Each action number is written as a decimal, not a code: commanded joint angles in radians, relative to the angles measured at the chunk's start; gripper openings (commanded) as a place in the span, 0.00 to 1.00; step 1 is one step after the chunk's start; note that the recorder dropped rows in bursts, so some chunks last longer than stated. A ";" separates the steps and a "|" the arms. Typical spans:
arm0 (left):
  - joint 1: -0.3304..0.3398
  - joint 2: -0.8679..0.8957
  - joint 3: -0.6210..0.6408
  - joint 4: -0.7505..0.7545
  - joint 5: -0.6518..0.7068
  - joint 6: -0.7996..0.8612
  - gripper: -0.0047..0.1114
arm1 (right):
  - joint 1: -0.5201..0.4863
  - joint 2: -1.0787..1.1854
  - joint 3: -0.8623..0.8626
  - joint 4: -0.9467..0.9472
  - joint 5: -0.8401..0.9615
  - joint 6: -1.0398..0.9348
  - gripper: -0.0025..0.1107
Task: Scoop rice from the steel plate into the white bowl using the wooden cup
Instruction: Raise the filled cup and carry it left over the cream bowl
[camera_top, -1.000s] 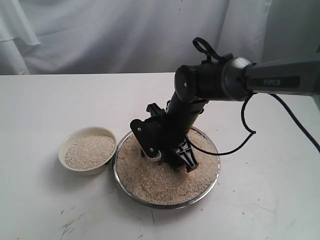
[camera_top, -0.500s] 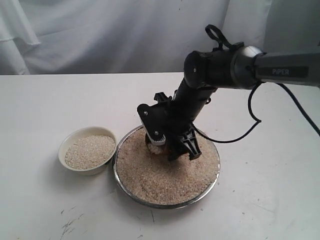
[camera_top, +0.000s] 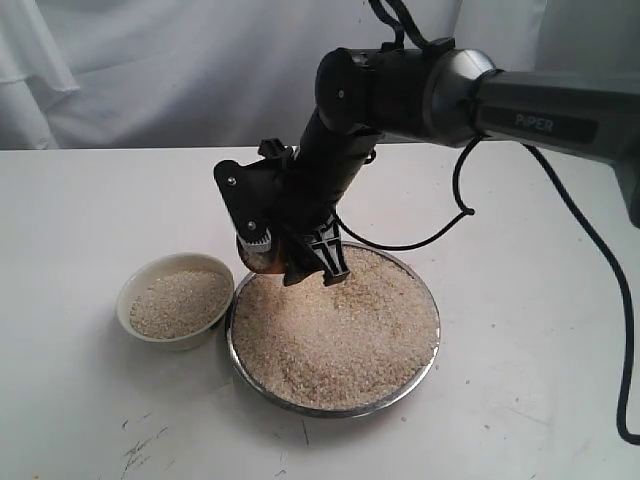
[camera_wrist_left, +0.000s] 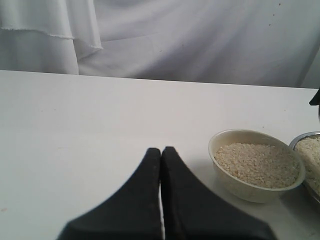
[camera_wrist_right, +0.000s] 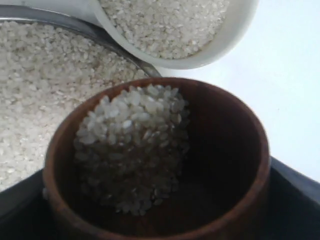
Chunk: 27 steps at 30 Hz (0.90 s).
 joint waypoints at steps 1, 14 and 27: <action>-0.002 -0.005 0.005 -0.001 -0.006 -0.003 0.04 | 0.021 -0.004 -0.009 -0.026 -0.047 0.032 0.02; -0.002 -0.005 0.005 -0.001 -0.006 -0.003 0.04 | 0.034 0.101 -0.212 0.004 -0.015 0.121 0.02; -0.002 -0.005 0.005 -0.001 -0.006 -0.003 0.04 | 0.111 0.135 -0.266 -0.117 -0.101 0.195 0.02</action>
